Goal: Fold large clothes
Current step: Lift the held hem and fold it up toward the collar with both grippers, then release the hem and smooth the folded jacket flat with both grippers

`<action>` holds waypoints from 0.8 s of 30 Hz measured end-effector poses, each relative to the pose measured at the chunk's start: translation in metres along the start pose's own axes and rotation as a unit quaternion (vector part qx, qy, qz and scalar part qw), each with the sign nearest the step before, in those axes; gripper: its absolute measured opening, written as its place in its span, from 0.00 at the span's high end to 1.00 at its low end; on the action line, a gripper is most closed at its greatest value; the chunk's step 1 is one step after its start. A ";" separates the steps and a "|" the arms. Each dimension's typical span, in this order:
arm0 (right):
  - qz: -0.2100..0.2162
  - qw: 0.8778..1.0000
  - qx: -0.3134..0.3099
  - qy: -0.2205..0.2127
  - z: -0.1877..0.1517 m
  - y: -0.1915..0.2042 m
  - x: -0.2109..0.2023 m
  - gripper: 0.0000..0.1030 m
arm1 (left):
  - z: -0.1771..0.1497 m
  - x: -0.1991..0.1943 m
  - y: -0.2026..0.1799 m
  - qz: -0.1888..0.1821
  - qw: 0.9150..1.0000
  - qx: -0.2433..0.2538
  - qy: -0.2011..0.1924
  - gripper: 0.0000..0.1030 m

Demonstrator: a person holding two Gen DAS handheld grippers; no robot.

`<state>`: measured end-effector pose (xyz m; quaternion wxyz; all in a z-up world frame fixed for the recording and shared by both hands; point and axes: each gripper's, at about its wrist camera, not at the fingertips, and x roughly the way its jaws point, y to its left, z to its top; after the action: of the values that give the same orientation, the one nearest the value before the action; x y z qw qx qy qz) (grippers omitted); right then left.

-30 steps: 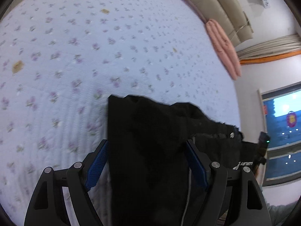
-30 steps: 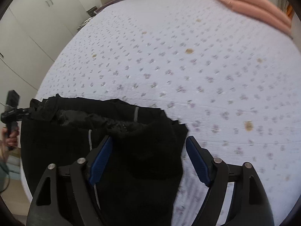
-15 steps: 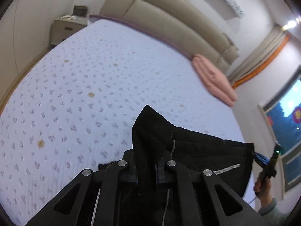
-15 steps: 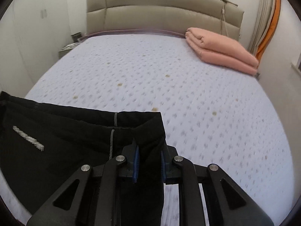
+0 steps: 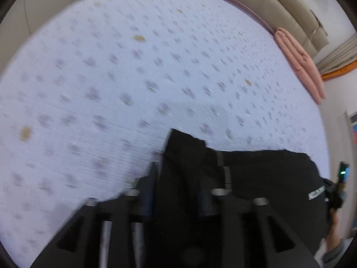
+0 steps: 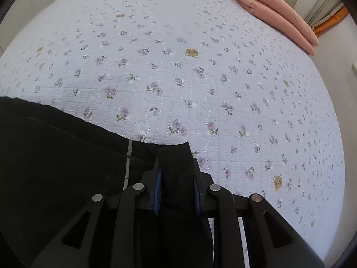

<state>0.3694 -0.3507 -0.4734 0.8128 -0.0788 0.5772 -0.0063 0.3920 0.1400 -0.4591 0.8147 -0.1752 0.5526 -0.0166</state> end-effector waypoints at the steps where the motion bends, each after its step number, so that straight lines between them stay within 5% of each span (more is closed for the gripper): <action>1: 0.008 1.000 0.006 0.002 0.000 -0.005 -0.005 0.73 | 0.002 -0.018 0.006 0.009 1.000 -0.004 -0.021 0.39; 4: 0.029 0.999 0.031 -0.022 -0.001 -0.027 -0.041 0.58 | 0.005 -0.062 0.019 -0.012 0.998 -0.022 -0.062 0.33; 7: 0.043 0.995 0.055 -0.070 -0.017 -0.039 -0.094 0.43 | 0.006 -0.103 0.032 0.032 0.994 -0.031 -0.095 0.30; 12: 0.110 0.990 0.040 -0.084 -0.053 -0.013 -0.159 0.41 | -0.010 -0.141 0.038 0.013 0.992 -0.053 -0.118 0.30; 18: 0.185 0.981 -0.010 -0.064 -0.094 0.074 -0.182 0.41 | -0.100 -0.148 -0.084 -0.015 0.993 0.059 -0.098 0.30; 24: 0.168 0.984 -0.030 -0.042 -0.124 0.129 -0.164 0.43 | -0.183 -0.116 -0.176 0.006 0.985 0.161 -0.066 0.30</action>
<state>0.1882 -0.2213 -0.3771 0.8232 -0.0054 0.5472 0.1514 0.2101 -0.0486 -0.3618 0.8671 -0.0391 0.4887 -0.0885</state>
